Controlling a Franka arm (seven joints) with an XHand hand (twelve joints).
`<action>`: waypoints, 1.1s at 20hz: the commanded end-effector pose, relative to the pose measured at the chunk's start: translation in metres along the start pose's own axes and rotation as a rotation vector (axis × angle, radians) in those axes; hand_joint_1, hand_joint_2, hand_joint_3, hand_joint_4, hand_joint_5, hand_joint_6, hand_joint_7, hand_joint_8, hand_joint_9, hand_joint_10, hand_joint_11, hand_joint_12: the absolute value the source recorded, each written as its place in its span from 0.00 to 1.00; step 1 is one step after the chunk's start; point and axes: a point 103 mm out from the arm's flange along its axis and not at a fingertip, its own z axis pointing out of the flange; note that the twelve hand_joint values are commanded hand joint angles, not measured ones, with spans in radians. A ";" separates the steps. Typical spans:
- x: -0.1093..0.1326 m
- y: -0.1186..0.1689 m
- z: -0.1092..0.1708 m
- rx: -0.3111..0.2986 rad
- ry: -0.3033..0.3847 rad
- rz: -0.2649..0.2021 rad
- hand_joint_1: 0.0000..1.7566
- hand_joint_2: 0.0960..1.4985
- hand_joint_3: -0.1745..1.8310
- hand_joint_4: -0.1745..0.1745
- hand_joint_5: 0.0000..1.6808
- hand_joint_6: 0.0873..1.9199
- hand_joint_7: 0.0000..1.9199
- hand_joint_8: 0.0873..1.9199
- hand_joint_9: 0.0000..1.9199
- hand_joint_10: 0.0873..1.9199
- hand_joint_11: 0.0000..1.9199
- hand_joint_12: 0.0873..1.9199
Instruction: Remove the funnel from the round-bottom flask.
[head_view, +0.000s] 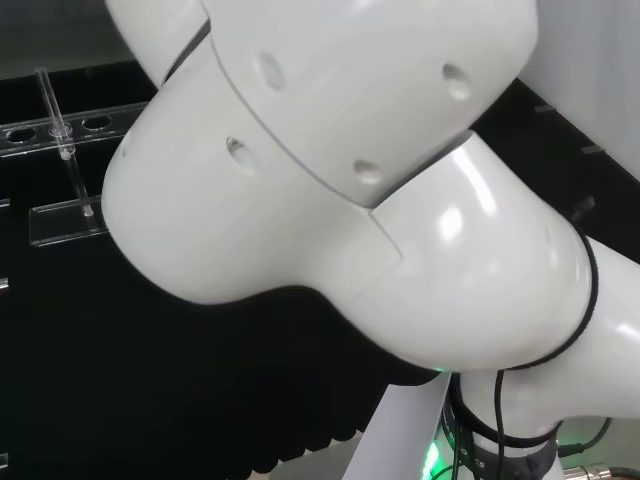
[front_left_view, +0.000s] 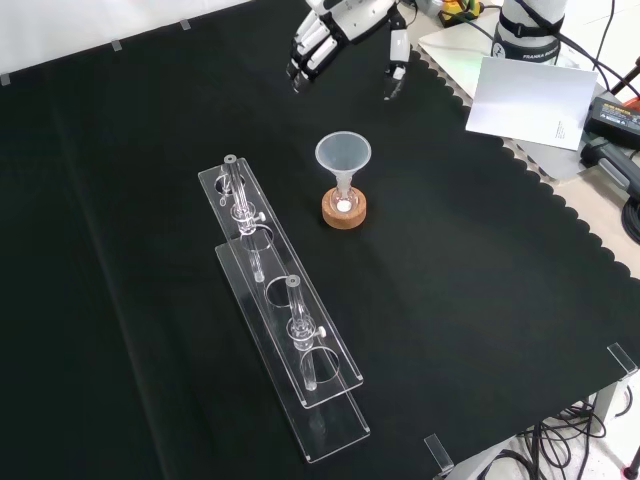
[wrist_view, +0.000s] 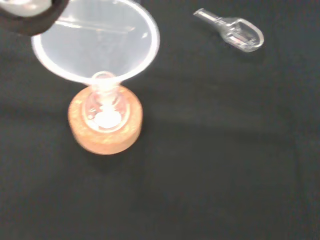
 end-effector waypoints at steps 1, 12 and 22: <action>0.027 0.005 0.010 0.045 0.001 -0.055 0.35 0.37 0.25 0.39 0.03 0.00 0.00 0.17 0.11 0.37 0.21 0.73; 0.035 0.023 0.041 0.079 0.000 -0.082 0.36 0.38 0.21 0.39 0.00 0.00 0.00 0.09 0.05 0.41 0.21 0.74; 0.035 0.039 0.059 0.093 -0.015 -0.084 0.38 0.38 0.21 0.38 0.00 0.00 0.00 0.09 0.03 0.43 0.21 0.75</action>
